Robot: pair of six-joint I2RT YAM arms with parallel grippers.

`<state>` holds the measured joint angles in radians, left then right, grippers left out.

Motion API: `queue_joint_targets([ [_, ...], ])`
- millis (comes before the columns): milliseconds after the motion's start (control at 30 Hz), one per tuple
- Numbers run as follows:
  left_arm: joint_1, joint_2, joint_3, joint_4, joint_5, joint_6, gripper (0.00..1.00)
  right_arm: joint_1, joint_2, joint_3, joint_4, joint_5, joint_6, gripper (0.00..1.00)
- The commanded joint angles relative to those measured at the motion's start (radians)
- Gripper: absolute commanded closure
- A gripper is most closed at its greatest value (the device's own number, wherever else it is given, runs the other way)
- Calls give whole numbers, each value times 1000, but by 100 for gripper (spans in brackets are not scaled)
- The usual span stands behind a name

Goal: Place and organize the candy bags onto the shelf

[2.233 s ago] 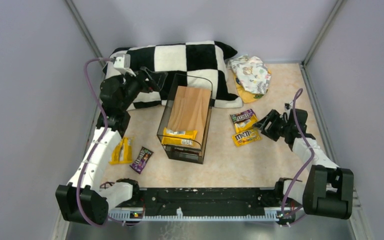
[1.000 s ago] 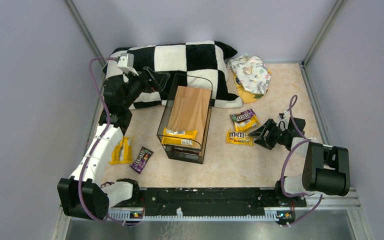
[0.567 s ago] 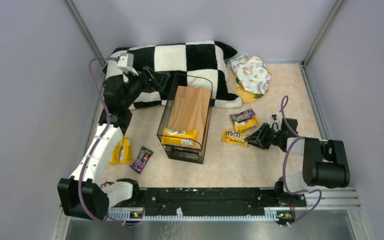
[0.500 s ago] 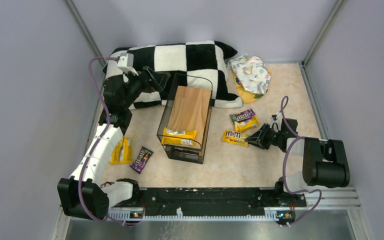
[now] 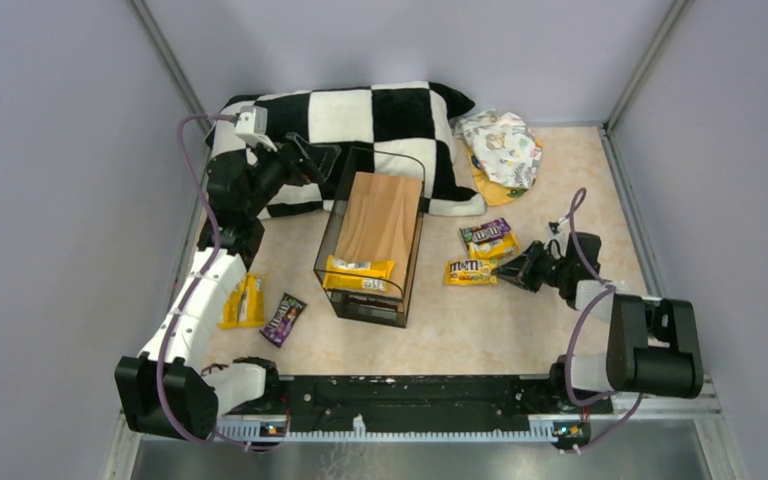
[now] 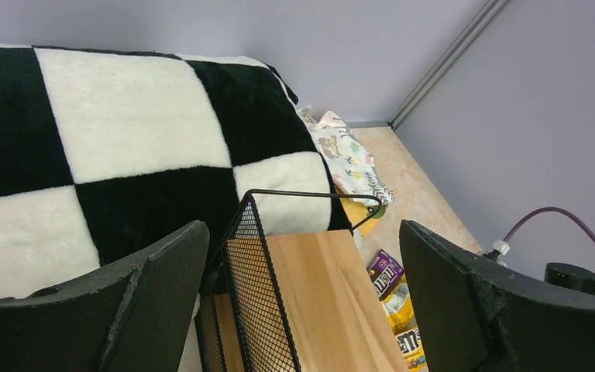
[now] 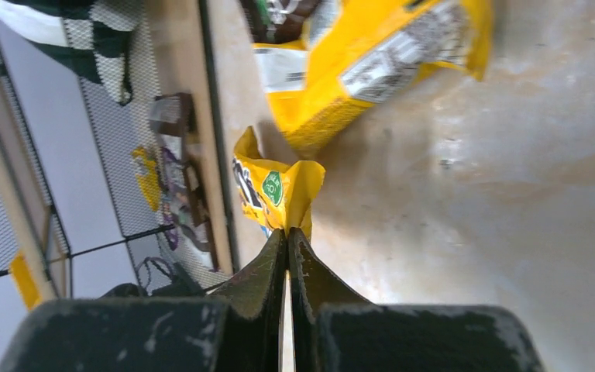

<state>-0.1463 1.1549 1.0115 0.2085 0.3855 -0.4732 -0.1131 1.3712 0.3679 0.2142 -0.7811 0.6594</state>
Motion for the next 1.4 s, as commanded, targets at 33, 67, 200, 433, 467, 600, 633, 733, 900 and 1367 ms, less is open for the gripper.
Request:
queue_joint_targets([
  [33, 4, 7, 7, 47, 17, -5, 1, 9, -171, 38, -47, -72, 93, 100],
  [67, 4, 6, 7, 46, 17, -7, 1, 9, -203, 52, -63, -73, 109, 100],
  [200, 4, 7, 7, 49, 19, -10, 1, 9, -317, 132, -132, -64, 164, 100],
  [433, 4, 3, 4, 52, 21, -16, 1, 122, -357, 256, -6, -4, 387, 100],
  [467, 4, 3, 4, 52, 20, -15, 1, 164, -353, 276, 16, 21, 415, 100],
  [600, 4, 2, 3, 51, 18, -15, 1, 318, -321, 358, 67, 155, 489, 100],
  [633, 4, 3, 3, 51, 19, -16, 1, 348, -305, 372, 82, 188, 497, 100],
  [733, 4, 2, 2, 53, 22, -18, 1, 438, -243, 410, 127, 265, 522, 100],
  [900, 4, 2, 2, 55, 23, -18, 1, 577, -131, 442, 210, 408, 560, 100],
  [1367, 9, 16, 2, 62, 40, -34, 1, 757, 45, 459, 336, 503, 588, 100],
])
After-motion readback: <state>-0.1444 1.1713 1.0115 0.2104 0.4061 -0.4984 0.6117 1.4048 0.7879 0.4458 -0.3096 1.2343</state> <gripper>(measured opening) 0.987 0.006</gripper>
